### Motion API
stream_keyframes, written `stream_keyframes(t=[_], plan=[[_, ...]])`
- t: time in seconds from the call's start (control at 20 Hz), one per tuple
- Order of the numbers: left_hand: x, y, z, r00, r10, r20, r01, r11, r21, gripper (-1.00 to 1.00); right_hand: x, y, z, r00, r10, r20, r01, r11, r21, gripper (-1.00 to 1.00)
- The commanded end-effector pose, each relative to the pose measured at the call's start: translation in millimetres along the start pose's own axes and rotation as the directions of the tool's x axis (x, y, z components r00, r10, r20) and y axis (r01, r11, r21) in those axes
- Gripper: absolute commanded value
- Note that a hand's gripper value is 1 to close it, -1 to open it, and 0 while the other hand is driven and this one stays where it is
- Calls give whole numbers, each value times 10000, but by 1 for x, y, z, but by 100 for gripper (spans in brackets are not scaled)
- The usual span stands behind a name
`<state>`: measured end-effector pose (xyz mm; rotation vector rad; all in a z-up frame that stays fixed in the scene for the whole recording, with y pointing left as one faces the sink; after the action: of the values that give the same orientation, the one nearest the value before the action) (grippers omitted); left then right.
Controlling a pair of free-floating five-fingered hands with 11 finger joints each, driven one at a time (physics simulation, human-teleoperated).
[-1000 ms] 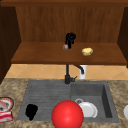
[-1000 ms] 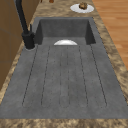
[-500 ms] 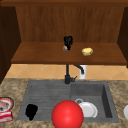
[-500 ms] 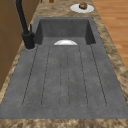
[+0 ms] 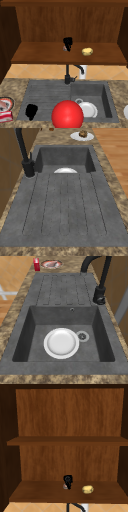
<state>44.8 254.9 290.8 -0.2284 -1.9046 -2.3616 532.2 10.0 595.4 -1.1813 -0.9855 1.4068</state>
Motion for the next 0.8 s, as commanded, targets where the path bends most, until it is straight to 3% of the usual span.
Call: stream_keyframes(t=[0.0,0.5,0.75], plan=[[0,0,0,10000,0,0,0,10000,0,0,2,10,18,9995,-284,111,273,9958,876,100],[0,0,0,10000,0,0,0,10000,0,0,11,0,48,9989,-55,461,-20,9869,1616,100],[0,0,0,10000,0,0,0,10000,0,0,14,-4,48,9982,-133,578,17,9806,1960,100]])
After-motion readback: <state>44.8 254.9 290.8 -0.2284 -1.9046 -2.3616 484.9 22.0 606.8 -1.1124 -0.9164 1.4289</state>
